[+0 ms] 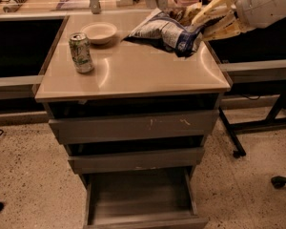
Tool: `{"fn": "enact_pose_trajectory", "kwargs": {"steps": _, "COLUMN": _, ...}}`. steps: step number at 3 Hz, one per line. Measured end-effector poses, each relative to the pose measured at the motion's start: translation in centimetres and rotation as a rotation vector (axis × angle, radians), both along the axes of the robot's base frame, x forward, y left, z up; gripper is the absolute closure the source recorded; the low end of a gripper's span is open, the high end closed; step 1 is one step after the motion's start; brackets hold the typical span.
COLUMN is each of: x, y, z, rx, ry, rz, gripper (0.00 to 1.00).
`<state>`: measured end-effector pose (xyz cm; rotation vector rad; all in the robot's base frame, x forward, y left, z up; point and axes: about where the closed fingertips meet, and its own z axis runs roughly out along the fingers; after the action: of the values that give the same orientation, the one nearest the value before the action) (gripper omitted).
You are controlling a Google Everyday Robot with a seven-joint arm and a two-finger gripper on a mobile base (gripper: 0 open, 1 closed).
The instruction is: Place blue chip bag into bottom drawer
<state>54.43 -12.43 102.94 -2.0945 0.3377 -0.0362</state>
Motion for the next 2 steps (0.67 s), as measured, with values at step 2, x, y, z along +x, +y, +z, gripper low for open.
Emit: {"fn": "enact_pose_trajectory", "kwargs": {"steps": 2, "x": -3.2, "y": 0.6, "z": 0.2, "rx": -0.022, "ry": -0.015, "rz": 0.071, "gripper": 1.00}}
